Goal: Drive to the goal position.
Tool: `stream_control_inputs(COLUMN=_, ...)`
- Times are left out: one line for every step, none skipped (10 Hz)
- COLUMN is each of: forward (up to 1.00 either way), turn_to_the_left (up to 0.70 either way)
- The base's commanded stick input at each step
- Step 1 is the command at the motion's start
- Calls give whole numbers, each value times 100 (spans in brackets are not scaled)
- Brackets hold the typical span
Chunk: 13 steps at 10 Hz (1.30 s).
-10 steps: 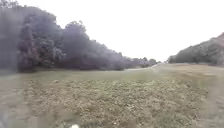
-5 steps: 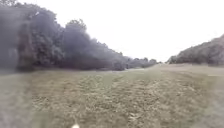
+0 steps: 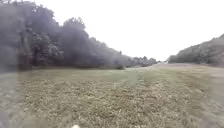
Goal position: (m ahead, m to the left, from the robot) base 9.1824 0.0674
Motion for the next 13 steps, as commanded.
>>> stream_control_inputs(forward=60, turn_to_the_left=0)
stream_control_inputs(forward=60, turn_to_the_left=0)
stream_control_inputs(forward=60, turn_to_the_left=-5)
stream_control_inputs(forward=60, turn_to_the_left=-13)
stream_control_inputs(forward=60, turn_to_the_left=-14)
stream_control_inputs(forward=60, turn_to_the_left=-14)
stream_control_inputs(forward=60, turn_to_the_left=-14)
stream_control_inputs(forward=60, turn_to_the_left=-14)
stream_control_inputs(forward=60, turn_to_the_left=-12)
stream_control_inputs(forward=60, turn_to_the_left=-4)
stream_control_inputs(forward=60, turn_to_the_left=-1)
stream_control_inputs(forward=60, turn_to_the_left=0)
stream_control_inputs(forward=60, turn_to_the_left=0)
